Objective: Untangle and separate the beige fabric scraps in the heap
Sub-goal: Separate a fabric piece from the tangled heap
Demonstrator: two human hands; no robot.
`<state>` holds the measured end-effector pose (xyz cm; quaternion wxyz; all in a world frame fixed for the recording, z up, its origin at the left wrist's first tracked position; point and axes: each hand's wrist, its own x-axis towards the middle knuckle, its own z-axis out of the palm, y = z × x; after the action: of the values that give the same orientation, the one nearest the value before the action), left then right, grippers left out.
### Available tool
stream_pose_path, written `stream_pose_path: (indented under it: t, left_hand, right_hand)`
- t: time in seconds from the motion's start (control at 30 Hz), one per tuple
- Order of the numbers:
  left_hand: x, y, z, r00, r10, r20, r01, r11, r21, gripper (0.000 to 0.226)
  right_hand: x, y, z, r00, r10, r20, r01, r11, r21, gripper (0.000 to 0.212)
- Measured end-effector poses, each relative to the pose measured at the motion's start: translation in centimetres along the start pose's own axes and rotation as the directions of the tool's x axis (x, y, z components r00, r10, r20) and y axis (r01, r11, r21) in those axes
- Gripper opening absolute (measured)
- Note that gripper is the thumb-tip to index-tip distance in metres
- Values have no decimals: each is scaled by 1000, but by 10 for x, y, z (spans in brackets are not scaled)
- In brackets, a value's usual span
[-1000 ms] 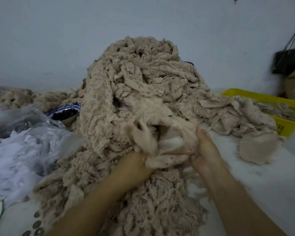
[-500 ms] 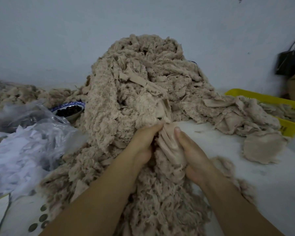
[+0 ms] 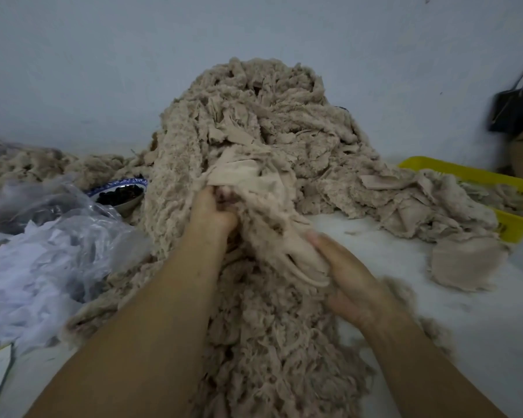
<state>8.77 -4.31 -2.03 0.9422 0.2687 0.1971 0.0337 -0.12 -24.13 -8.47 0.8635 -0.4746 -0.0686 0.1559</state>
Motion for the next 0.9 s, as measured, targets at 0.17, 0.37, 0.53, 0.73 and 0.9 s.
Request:
stream_pose_path:
  t: [0.17,0.37,0.53,0.73,0.9]
  left_hand:
    - [-24,-17,-16,967,57,246,-133,945,300,38]
    - [-84,-85,-53,741,69,667,-662,240,710,49]
    - [-83,-79,-61,808,154,568,-587,298,753,23]
    - [-89,-80,-72,919,15,393,-261,771,580,33]
    - [-101,-76,-72,918,-89,388,-117,872,476,46]
  right_hand:
    - [2,-10,-12,996,-66,-56,81,937,340,41]
    - [6,3,-3,992,-125,6,123,980,156,43]
    - [4,9,5,984,-141,-109,137,990,-41,37]
    - [11,16,17,942,-137,-307,128,990,-51,23]
    - [15,6,-8,834,-189,-518,209,978,-21,15]
